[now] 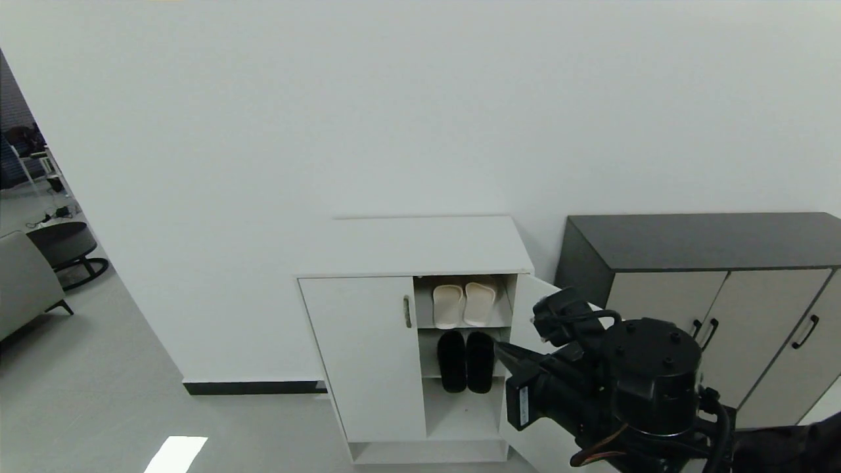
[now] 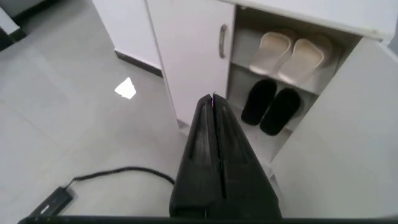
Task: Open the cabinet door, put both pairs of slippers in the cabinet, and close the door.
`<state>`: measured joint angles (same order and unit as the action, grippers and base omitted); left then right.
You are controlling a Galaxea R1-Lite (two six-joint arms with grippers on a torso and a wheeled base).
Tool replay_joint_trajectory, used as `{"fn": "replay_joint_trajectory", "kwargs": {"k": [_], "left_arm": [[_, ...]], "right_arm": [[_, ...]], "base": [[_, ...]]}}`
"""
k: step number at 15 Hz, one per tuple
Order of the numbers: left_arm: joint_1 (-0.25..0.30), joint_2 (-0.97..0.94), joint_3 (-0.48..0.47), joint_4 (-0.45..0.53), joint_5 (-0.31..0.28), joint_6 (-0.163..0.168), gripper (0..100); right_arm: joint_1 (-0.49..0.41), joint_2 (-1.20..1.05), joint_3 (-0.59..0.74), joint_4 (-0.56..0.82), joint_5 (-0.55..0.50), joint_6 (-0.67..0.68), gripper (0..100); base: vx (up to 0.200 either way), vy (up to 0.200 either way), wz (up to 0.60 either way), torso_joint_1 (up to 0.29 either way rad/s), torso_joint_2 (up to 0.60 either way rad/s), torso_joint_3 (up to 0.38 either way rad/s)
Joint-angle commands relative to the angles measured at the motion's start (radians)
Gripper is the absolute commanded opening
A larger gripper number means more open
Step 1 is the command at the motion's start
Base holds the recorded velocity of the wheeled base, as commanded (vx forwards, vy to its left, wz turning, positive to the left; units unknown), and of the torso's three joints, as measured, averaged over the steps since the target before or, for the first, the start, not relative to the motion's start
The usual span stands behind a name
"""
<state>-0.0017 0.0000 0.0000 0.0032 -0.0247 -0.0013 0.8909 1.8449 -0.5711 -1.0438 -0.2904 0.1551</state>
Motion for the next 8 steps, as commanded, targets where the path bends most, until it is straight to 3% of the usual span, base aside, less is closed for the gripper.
{"fn": "replay_joint_trajectory", "kwargs": {"k": [1, 4, 8], "left_arm": [[0.0, 0.002, 0.0, 0.0, 0.0, 0.0, 0], [0.0, 0.0, 0.0, 0.0, 0.0, 0.0, 0], [0.0, 0.0, 0.0, 0.0, 0.002, -0.002, 0]], "right_arm": [[-0.104, 0.023, -0.004, -0.001, -0.001, -0.016, 0], [-0.363, 0.053, -0.023, 0.004, 0.048, -0.095, 0], [-0.56, 0.111, -0.073, 0.004, 0.154, -0.103, 0]], "base": [[0.0, 0.0, 0.0, 0.0, 0.0, 0.0], [0.0, 0.0, 0.0, 0.0, 0.0, 0.0], [0.0, 0.0, 0.0, 0.0, 0.0, 0.0]]}}
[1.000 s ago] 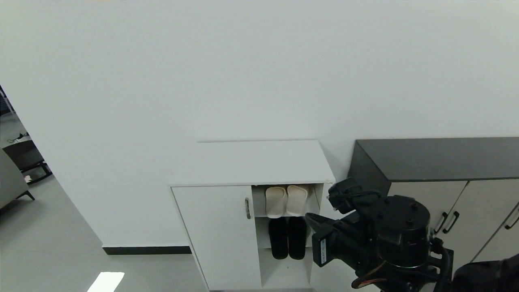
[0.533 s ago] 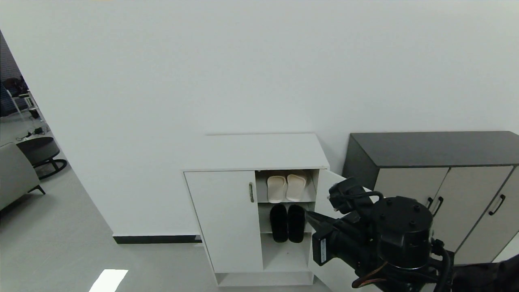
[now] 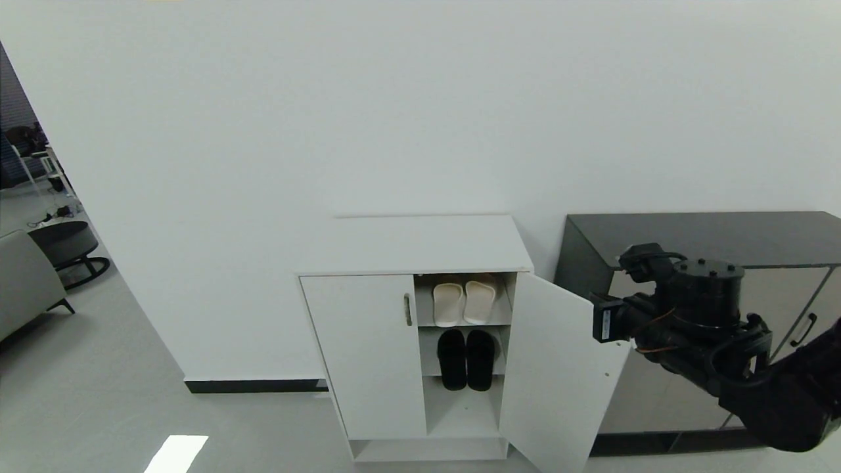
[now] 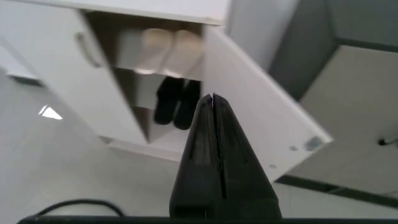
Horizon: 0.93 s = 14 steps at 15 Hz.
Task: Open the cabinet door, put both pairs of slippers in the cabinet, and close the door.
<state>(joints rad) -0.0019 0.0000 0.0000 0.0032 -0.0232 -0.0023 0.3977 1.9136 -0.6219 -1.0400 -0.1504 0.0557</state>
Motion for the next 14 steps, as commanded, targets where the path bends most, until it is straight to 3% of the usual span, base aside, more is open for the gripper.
{"fn": "replay_joint_trajectory", "kwargs": {"k": [1, 9, 14], "left_arm": [[0.0, 0.0, 0.0, 0.0, 0.0, -0.001, 0], [0.0, 0.0, 0.0, 0.0, 0.0, -0.001, 0], [0.0, 0.0, 0.0, 0.0, 0.0, -0.001, 0]], "right_arm": [[-0.12, 0.071, -0.041, 0.0, 0.037, -0.016, 0], [-0.349, 0.294, -0.183, 0.001, 0.092, -0.047, 0], [-0.399, 0.364, -0.239, 0.001, 0.111, -0.051, 0]], "base": [[0.0, 0.0, 0.0, 0.0, 0.0, 0.0], [0.0, 0.0, 0.0, 0.0, 0.0, 0.0], [0.0, 0.0, 0.0, 0.0, 0.0, 0.0]]}}
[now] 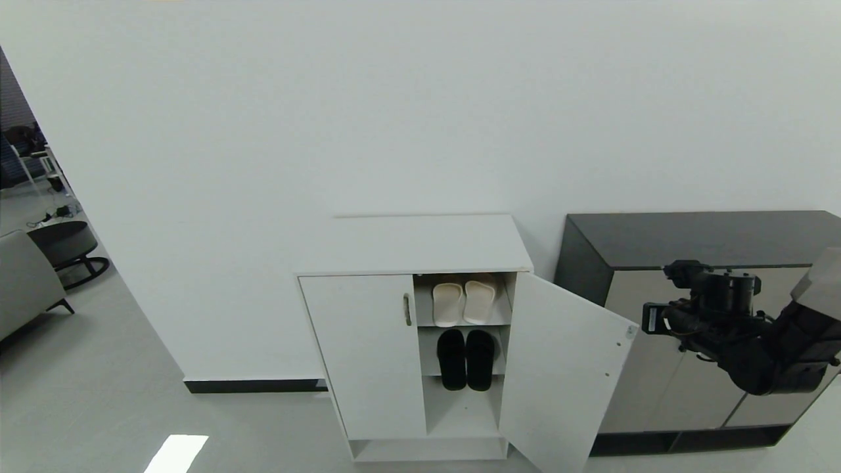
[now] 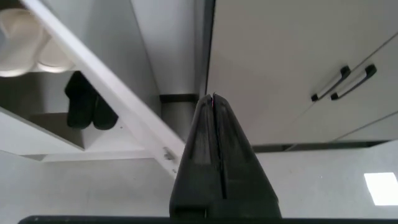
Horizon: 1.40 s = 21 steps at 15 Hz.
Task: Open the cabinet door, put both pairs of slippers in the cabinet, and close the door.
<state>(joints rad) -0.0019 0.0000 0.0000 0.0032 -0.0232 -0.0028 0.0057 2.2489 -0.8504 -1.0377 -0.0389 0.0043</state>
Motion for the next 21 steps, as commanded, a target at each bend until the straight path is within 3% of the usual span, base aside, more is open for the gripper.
{"fn": "replay_joint_trajectory", "kwargs": {"k": [1, 13, 15, 17, 19, 21], "left_arm": [[0.0, 0.0, 0.0, 0.0, 0.0, 0.0, 0], [0.0, 0.0, 0.0, 0.0, 0.0, 0.0, 0], [0.0, 0.0, 0.0, 0.0, 0.0, 0.0, 0], [0.0, 0.0, 0.0, 0.0, 0.0, 0.0, 0], [0.0, 0.0, 0.0, 0.0, 0.0, 0.0, 0], [0.0, 0.0, 0.0, 0.0, 0.0, 0.0, 0]], "right_arm": [[-0.009, 0.037, -0.01, -0.001, -0.001, 0.0, 0], [0.054, 0.081, 0.021, -0.007, -0.001, -0.013, 0], [0.097, 0.046, 0.06, -0.009, 0.001, -0.012, 0], [0.244, -0.055, 0.174, -0.013, 0.004, 0.016, 0], [0.333, -0.094, 0.214, -0.022, -0.002, 0.04, 0], [0.35, -0.115, 0.231, -0.024, -0.004, 0.04, 0]], "base": [[0.0, 0.0, 0.0, 0.0, 0.0, 0.0], [0.0, 0.0, 0.0, 0.0, 0.0, 0.0], [0.0, 0.0, 0.0, 0.0, 0.0, 0.0], [0.0, 0.0, 0.0, 0.0, 0.0, 0.0], [0.0, 0.0, 0.0, 0.0, 0.0, 0.0], [0.0, 0.0, 0.0, 0.0, 0.0, 0.0]]}}
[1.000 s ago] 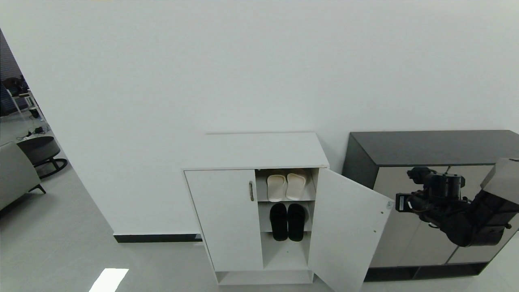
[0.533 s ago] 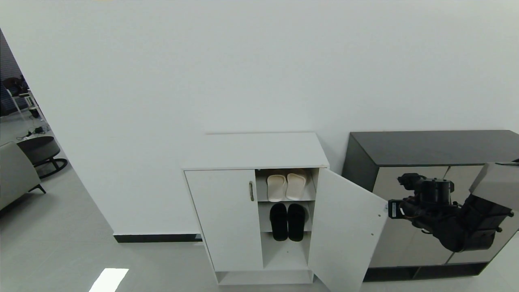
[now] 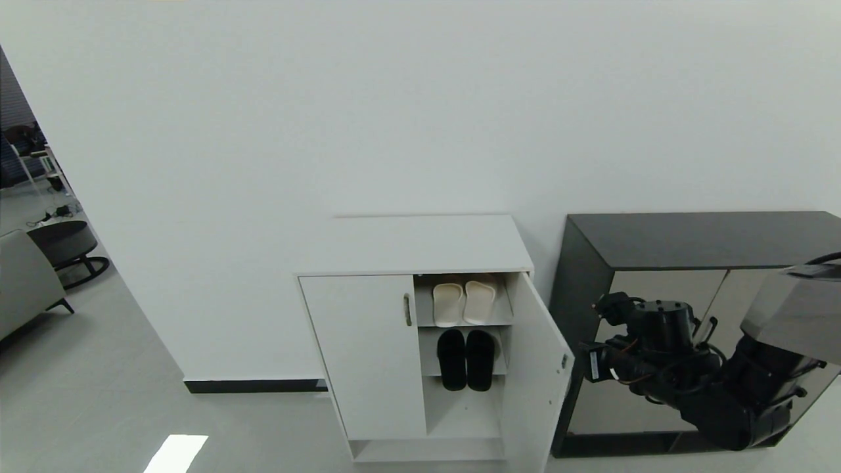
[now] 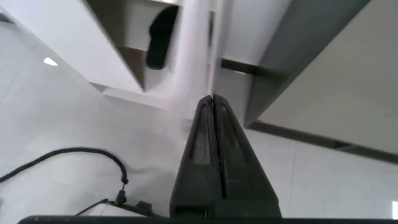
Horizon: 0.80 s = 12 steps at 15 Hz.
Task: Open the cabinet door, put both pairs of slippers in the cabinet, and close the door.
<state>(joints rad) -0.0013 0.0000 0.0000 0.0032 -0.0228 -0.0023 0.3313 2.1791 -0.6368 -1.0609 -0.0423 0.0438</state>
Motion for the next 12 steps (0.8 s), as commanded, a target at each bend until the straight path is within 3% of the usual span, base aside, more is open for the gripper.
{"fn": "replay_joint_trajectory", "kwargs": {"k": [1, 12], "left_arm": [[0.0, 0.0, 0.0, 0.0, 0.0, -0.001, 0], [0.0, 0.0, 0.0, 0.0, -0.005, 0.002, 0]], "right_arm": [[0.025, -0.052, 0.019, -0.001, -0.001, 0.001, 0], [0.08, -0.084, 0.062, -0.07, -0.001, 0.004, 0]], "base": [[0.0, 0.0, 0.0, 0.0, 0.0, 0.0], [0.0, 0.0, 0.0, 0.0, 0.0, 0.0]]}}
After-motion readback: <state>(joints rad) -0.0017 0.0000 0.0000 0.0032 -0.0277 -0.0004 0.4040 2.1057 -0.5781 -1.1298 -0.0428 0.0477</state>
